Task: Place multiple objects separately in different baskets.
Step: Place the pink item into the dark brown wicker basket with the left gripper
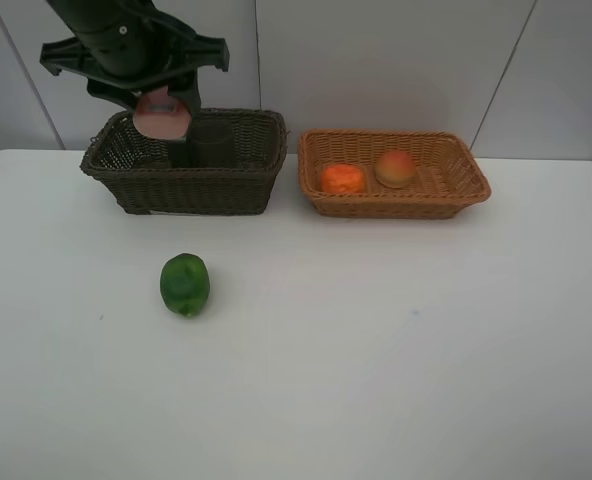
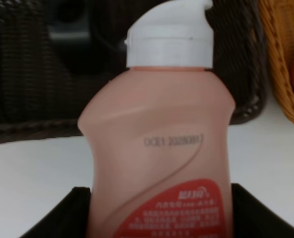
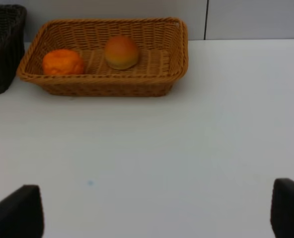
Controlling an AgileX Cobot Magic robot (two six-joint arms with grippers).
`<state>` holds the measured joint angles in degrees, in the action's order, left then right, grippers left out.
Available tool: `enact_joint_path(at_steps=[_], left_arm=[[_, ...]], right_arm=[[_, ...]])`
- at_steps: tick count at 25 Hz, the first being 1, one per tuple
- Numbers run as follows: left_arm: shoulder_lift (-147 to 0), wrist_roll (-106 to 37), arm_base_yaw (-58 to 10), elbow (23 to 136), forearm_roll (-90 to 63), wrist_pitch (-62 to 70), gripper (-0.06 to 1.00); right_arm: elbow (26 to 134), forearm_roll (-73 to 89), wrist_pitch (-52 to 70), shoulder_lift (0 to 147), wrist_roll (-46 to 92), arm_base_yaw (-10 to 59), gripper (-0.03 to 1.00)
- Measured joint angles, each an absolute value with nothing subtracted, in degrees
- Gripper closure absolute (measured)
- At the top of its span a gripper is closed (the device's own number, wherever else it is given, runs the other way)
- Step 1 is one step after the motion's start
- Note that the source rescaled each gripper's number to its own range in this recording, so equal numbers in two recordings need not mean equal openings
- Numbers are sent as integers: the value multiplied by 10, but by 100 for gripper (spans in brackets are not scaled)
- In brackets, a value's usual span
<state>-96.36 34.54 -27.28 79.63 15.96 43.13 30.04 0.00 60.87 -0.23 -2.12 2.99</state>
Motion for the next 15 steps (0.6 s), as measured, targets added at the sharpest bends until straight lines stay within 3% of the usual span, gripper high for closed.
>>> enact_joint_path(at_steps=[8,15], left_arm=[[-960,315,-157,796,188,409,26],[-1010,319,-130,796,255,331,26]], right_arm=[[300,0,609,-2,-21,30,0],[300,0,609,-2,-21,30,0]])
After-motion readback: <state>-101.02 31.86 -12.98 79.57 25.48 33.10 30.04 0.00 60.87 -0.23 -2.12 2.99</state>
